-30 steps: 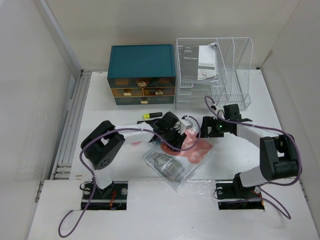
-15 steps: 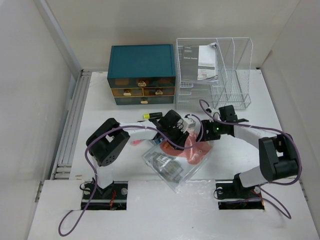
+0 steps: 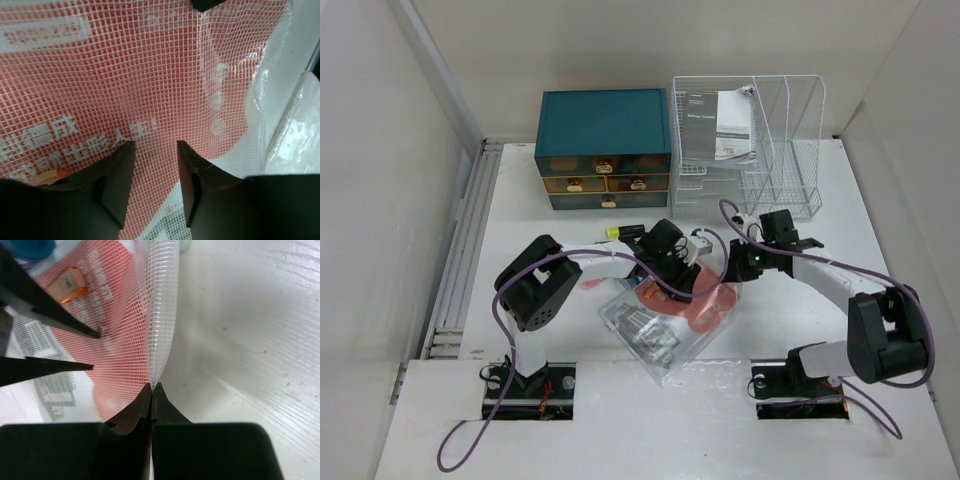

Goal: Organize the desk

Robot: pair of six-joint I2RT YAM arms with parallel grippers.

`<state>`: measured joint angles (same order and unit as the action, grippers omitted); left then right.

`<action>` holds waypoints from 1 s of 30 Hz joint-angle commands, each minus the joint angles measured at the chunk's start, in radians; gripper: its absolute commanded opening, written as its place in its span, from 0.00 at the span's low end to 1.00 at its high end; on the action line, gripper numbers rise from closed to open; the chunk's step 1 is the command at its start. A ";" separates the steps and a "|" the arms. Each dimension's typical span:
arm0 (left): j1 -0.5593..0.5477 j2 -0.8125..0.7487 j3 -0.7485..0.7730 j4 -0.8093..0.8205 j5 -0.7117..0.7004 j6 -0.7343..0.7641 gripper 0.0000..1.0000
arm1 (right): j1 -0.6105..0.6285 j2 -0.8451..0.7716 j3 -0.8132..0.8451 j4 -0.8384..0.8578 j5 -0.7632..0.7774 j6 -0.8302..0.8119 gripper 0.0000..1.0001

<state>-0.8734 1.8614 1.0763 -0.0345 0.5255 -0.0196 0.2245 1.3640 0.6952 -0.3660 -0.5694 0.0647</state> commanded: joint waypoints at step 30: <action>0.013 -0.151 -0.055 -0.038 -0.124 -0.013 0.68 | -0.086 -0.516 0.490 -0.241 0.059 -0.134 0.00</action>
<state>-0.8703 1.7512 1.0306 -0.0734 0.4114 -0.0277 0.1432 0.8745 1.1202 -0.6601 -0.5045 -0.0628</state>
